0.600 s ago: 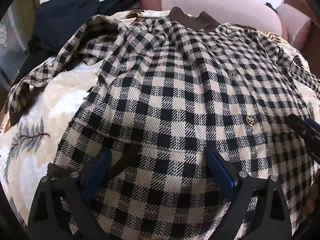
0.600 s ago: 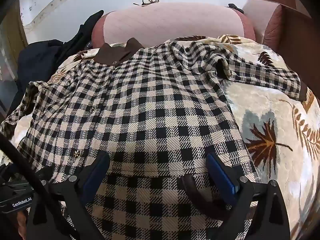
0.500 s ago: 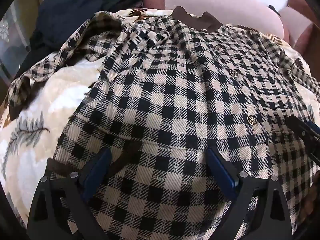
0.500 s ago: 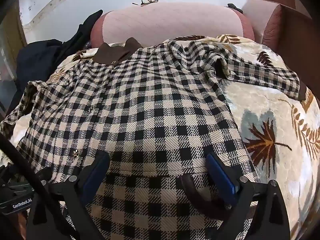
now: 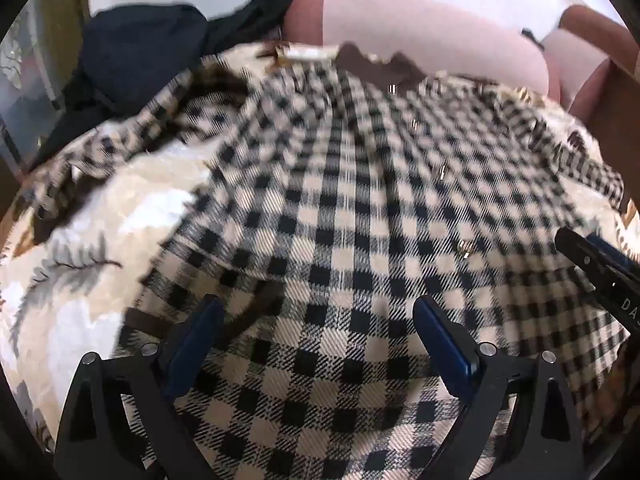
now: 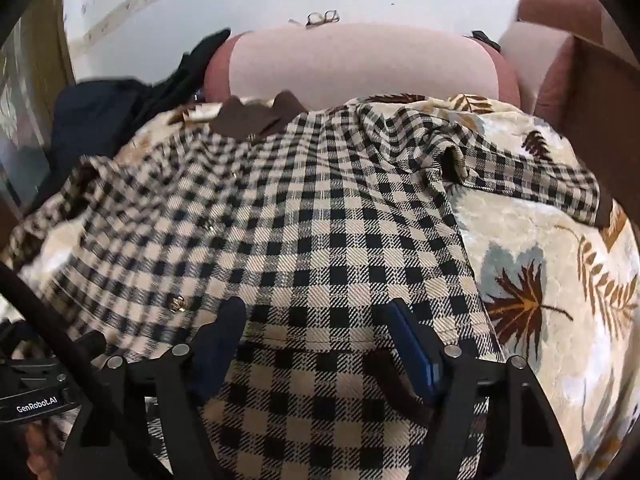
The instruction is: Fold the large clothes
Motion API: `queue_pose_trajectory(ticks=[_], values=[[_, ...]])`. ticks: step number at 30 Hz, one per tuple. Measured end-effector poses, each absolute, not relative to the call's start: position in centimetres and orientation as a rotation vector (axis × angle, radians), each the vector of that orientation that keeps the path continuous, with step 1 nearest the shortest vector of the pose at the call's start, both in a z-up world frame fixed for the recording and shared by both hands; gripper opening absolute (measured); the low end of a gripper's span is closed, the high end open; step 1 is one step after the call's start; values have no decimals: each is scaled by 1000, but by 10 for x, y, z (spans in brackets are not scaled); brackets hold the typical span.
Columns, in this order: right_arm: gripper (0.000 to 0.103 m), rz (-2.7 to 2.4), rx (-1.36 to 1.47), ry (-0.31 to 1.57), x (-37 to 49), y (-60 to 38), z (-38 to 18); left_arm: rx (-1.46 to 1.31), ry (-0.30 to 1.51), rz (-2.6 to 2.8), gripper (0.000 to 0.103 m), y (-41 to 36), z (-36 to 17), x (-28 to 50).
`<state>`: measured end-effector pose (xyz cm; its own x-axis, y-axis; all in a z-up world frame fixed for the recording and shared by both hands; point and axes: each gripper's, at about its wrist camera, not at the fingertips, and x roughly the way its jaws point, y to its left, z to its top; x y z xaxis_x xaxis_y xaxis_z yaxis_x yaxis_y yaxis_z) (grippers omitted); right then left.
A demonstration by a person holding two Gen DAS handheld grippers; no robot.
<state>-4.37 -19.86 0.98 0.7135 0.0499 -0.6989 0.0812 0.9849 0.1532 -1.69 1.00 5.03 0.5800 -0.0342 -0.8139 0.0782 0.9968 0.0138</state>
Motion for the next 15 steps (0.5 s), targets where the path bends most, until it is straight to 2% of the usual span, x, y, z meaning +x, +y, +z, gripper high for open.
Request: queue_pose_trajectory(ticks=[4,7,9,12,13,14,15], values=[[74,-6,311,755,-55,-211,17,76,839,-48,96,8,71,-22],[74,20,409,829,-54,-217,16,79,779,-27,96,9,85,-29],[74,28,381,874,-54,-214,16,80,751,-21,96,12,91,-37],[74,-31,259,844,-62,-208,22,78,737,-26,96,16,97,-45],[79,-56,231,823,-64,-208,26,78,732,-25,96,18,96,-50],[90,-62,219,796,-67,-208,30,82,730,-24,96,18,96,-52],[96,-73,215,745,-72,-210,37,83,728,-21,96,18,95,-54]])
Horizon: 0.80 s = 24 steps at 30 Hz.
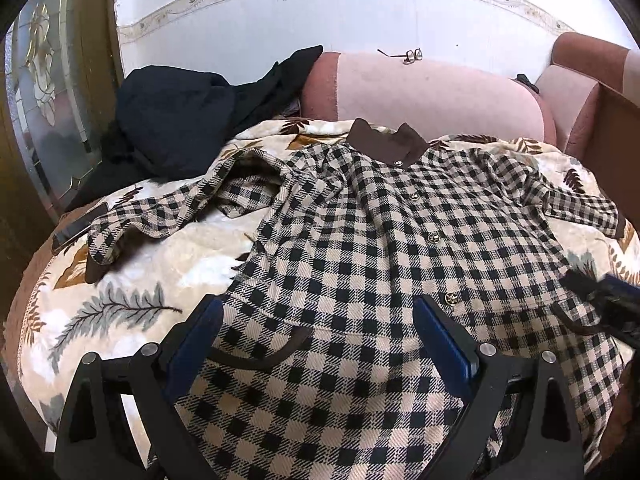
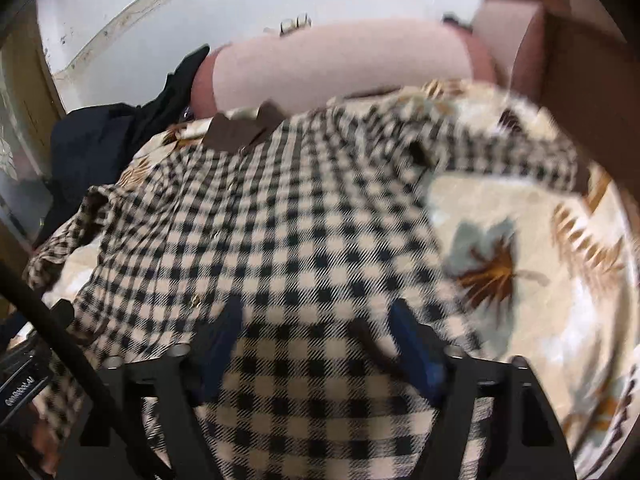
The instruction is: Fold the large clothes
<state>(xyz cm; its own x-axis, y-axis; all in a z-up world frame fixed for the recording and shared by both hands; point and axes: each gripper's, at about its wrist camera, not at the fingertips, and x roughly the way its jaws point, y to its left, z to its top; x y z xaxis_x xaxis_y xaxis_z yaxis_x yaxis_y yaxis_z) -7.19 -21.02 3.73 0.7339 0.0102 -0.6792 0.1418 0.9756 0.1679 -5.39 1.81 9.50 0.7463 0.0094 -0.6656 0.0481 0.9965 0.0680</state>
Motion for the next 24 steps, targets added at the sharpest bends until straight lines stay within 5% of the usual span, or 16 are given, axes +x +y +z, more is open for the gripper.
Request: queue_pose_trajectory(ticks=[4,24], values=[[103,-141,184,660,-79,-211,52,86,737,-16,96,16,88,-56],[102,-149,182,806,-63,-212,11,74,831,-22,96,14,57,-49]])
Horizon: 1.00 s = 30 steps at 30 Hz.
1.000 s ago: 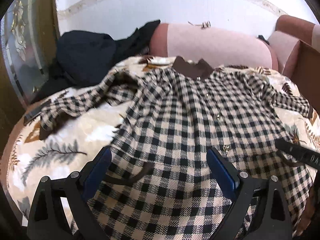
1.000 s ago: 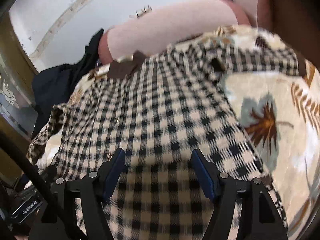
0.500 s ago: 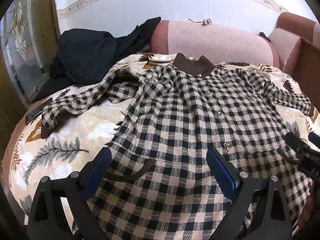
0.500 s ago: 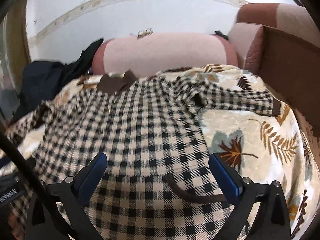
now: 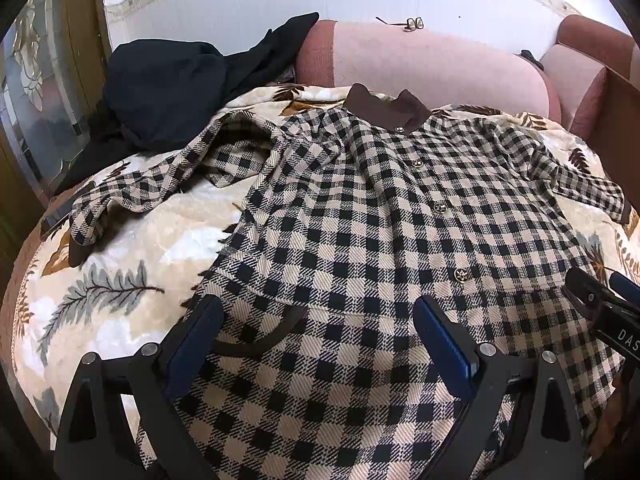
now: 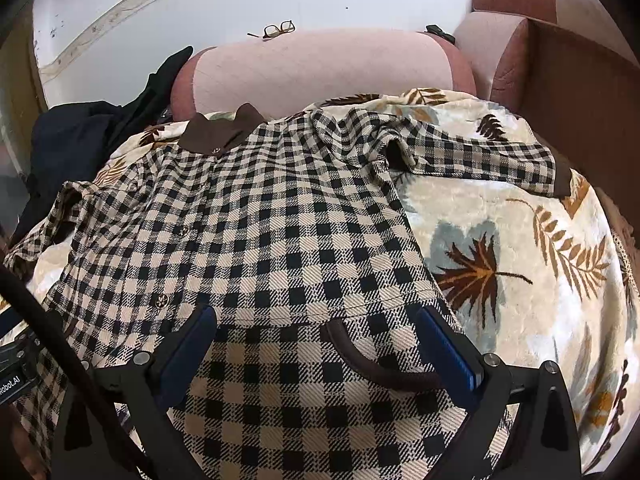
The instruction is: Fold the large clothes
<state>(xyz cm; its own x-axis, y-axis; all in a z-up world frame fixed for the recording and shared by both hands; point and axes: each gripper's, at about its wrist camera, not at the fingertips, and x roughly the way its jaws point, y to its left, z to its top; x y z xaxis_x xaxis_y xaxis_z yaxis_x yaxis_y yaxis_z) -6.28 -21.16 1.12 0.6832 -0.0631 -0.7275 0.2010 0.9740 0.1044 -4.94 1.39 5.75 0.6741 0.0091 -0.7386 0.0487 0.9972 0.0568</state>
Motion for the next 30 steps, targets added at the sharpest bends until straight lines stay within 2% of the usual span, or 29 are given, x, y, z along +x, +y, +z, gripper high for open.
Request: queue_pose_trajectory(ticks=[10,30], values=[[102,-173,131,789,-67,-204,18,42,767,-16,96,21,71,-54],[101,-169,-30,797,-89,-139,54,-182,679,133,96,118,108,-47]])
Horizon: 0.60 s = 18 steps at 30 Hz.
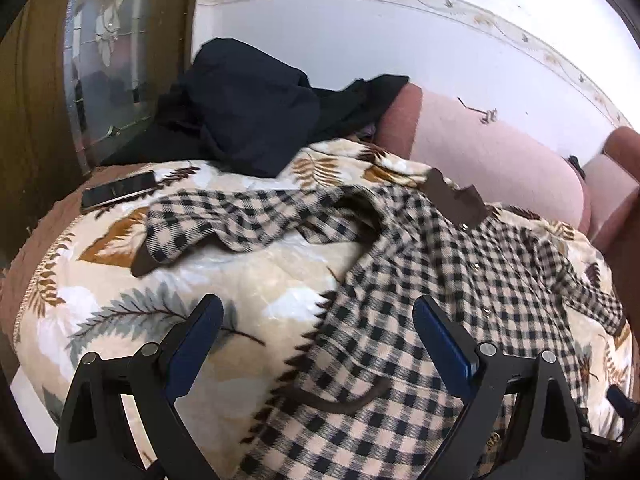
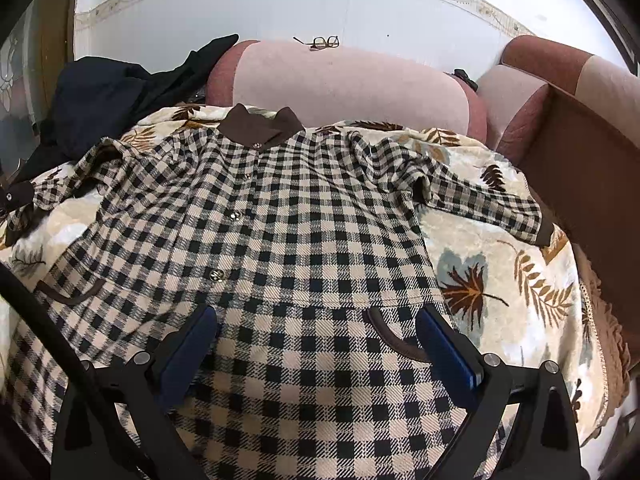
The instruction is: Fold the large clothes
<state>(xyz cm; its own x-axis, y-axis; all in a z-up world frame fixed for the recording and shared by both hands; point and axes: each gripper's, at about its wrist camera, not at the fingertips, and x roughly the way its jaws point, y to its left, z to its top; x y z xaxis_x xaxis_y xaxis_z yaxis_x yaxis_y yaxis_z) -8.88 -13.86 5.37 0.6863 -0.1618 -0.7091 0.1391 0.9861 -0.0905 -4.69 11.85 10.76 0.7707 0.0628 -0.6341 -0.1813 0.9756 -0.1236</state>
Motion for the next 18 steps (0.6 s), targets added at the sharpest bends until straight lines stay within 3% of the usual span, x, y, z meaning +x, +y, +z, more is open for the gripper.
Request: queue_pose_trajectory(ticks=[8,18], values=[[99,-196,-14,772,-87,-133,81,-273,666,173,96,153,109,-44],[99,-110,53,868,-65,-125,71,-335,756,187,96,189,87,-30]])
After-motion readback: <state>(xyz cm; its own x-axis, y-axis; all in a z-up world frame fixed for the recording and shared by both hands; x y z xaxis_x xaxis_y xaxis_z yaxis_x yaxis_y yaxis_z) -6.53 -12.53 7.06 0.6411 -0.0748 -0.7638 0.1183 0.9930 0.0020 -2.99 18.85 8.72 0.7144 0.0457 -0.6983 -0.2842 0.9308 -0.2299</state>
